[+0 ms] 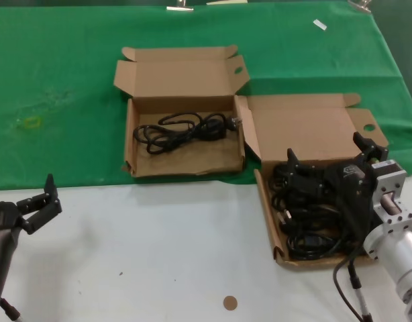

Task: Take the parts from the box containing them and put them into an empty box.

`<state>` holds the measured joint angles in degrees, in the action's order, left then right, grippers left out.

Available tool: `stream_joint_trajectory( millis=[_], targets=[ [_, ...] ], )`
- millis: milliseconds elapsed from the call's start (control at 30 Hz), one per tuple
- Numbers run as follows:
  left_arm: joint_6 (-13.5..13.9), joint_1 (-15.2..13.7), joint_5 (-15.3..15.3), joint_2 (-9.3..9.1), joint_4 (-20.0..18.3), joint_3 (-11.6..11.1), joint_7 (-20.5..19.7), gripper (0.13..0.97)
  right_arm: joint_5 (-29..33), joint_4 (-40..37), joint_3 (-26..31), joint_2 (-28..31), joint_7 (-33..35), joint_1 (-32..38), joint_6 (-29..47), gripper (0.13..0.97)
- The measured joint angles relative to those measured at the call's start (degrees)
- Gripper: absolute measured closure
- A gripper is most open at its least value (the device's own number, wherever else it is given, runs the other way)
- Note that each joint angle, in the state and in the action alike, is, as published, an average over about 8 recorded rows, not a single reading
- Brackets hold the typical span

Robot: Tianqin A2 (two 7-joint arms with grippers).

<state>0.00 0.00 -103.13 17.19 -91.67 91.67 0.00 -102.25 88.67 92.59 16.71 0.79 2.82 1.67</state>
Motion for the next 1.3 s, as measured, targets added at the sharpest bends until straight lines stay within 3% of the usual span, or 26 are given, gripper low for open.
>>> stream_joint_trajectory(
  millis=[1300],
  targets=[
    [0.0,0.0,0.0,0.0,0.0,0.0,0.0,0.132,0.0,0.0,0.0,0.0,0.0,0.0,0.0,0.129]
  ],
)
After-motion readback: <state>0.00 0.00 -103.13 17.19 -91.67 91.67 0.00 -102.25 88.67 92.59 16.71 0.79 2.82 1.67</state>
